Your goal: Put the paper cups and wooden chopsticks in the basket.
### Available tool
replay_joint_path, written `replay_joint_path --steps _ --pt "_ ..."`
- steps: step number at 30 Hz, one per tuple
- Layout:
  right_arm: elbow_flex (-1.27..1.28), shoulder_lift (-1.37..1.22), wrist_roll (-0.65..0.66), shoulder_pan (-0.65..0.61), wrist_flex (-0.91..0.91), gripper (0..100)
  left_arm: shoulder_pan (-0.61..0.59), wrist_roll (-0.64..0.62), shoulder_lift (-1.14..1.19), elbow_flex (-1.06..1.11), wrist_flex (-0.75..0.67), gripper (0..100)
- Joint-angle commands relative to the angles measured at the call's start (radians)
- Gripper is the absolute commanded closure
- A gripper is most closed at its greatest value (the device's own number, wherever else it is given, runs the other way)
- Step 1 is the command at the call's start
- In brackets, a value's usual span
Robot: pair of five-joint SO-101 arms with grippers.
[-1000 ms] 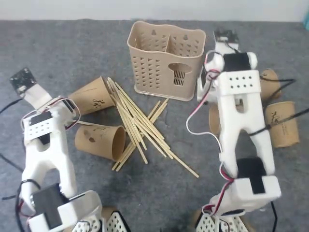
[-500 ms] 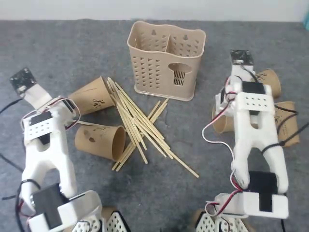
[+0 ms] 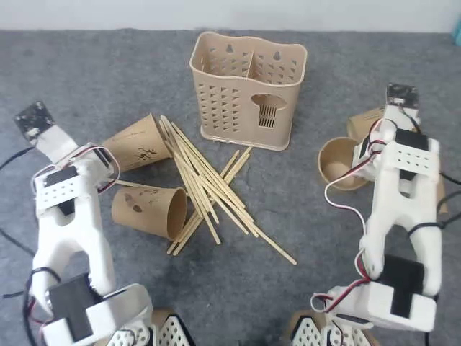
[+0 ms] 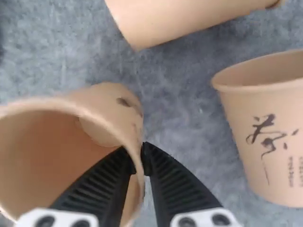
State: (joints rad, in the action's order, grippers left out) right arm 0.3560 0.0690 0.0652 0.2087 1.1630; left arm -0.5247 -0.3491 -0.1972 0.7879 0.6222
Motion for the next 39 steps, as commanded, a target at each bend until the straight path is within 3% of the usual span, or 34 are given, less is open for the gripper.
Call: replay_joint_path --steps 1,7,14,20,27,39 --pt "-0.018 0.116 0.012 0.008 0.065 99.1 0.009 0.005 -0.008 -0.01 -0.021 86" --pt "-0.118 0.309 0.006 0.002 0.22 99.1 0.009 0.005 -0.008 -0.01 -0.021 86" --pt "-0.522 0.328 -0.084 -0.124 0.433 99.1 0.009 0.005 -0.008 -0.01 -0.02 86" --pt "-0.974 0.151 -0.203 -0.294 0.536 99.1 0.008 0.005 -0.008 -0.01 -0.02 86" --pt "-1.398 -0.124 -0.293 -0.386 0.53 99.1 0.008 0.005 -0.008 -0.01 -0.02 86" --pt "-1.61 -0.481 -0.321 -0.401 0.47 99.1 0.009 0.005 -0.008 -0.01 -0.025 86"
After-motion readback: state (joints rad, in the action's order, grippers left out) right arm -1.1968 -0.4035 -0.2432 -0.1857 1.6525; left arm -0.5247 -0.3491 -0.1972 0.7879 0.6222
